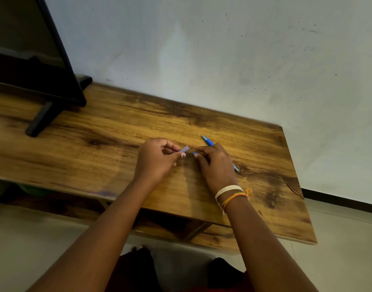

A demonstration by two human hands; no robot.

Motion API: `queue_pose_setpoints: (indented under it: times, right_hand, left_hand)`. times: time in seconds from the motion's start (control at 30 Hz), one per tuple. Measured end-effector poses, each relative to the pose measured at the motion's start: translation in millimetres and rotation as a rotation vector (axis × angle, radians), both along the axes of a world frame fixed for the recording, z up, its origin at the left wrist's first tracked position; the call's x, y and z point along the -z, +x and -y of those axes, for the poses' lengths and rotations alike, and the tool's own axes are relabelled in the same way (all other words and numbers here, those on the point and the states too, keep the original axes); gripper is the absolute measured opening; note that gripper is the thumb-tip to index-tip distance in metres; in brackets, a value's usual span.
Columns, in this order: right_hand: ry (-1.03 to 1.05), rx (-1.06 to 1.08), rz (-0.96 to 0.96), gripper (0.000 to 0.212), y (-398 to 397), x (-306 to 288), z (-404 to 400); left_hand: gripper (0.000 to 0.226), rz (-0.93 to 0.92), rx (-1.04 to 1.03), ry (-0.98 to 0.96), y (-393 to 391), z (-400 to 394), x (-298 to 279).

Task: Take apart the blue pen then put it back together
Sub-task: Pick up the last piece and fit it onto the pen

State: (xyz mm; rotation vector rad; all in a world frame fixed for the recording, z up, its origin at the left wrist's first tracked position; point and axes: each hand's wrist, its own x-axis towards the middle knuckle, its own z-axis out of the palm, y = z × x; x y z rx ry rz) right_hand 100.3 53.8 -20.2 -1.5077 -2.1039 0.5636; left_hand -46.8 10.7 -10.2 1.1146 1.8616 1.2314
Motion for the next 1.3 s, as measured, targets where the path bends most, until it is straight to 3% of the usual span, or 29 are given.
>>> queue_pose_setpoints:
  times: [0.2, 0.3, 0.4, 0.47, 0.93, 1.3]
  right_hand:
    - [0.025, 0.053, -0.030, 0.013, -2.0, -0.3, -0.7]
    - [-0.105, 0.171, -0.357, 0.005, -3.5, -5.4, -3.9]
    - [-0.311, 0.146, -0.717, 0.004, -5.6, -13.1, -3.2]
    - [-0.374, 0.096, -0.810, 0.006, -5.6, -16.9, -2.4]
    - [-0.419, 0.061, -0.897, 0.009, -2.0, -18.9, -5.2]
    - [-0.339, -0.021, -0.710, 0.015, 4.9, -16.6, -9.6]
  left_hand:
    - [0.010, 0.219, -0.002, -0.019, -0.1, -0.2, -6.1]
    - [0.010, 0.277, 0.025, -0.017, -1.0, -0.1, -7.3]
    - [0.010, 0.331, 0.042, -0.017, -0.3, -0.5, -5.5]
    - [0.010, 0.347, 0.049, -0.016, 0.2, -1.1, -4.5]
    - [0.014, 0.434, 0.086, 0.003, 1.7, -0.9, -6.8]
    - [0.012, 0.401, 0.089, -0.007, 3.0, -1.6, -5.2]
